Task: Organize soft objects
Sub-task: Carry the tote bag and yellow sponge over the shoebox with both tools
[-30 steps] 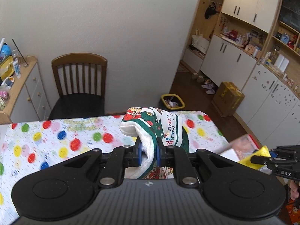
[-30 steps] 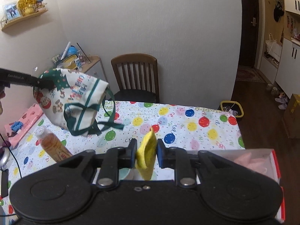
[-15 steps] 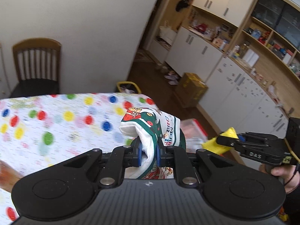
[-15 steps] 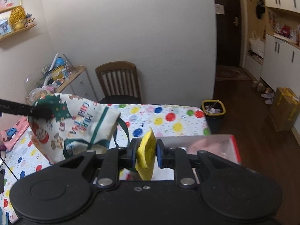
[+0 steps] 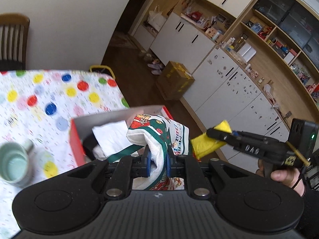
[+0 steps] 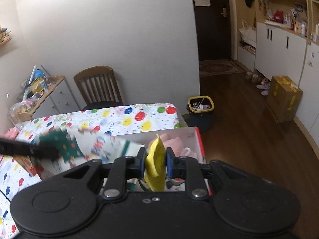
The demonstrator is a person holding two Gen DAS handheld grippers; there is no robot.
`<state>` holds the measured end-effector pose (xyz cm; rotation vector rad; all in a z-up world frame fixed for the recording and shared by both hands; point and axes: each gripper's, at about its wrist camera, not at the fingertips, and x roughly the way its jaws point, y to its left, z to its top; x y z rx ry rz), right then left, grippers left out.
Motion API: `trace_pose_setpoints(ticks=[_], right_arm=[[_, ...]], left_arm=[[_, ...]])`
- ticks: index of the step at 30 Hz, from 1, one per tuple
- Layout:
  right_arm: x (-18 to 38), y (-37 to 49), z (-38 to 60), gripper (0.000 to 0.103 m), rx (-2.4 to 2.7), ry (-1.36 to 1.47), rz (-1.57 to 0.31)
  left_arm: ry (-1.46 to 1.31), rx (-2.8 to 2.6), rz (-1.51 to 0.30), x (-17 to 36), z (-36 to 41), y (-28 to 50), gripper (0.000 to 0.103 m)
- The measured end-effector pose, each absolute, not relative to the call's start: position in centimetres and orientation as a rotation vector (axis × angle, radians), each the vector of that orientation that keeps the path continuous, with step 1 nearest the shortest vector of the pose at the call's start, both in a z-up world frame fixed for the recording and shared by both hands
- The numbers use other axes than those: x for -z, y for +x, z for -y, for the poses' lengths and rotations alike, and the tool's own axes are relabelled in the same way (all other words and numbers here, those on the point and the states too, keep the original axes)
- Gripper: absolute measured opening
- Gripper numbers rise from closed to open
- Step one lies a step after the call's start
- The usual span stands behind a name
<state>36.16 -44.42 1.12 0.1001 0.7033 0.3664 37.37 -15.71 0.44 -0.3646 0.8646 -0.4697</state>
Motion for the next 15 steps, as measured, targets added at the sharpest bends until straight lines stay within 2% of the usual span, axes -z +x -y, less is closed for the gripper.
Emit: trace_pose_setpoints(ticks=[7,15], right_arm=[[0.9,38.8,46.0,0.020,-0.375,0.221,-0.716],[2.7,42.8,46.0,0.020,-0.394,0.357,-0.724]], left_arm=[[-0.366,0.398,-0.897,4.7,16.4,38.9,0.014],[-0.275,0.291,-0.906,7.7,16.2,40.1,0.014]])
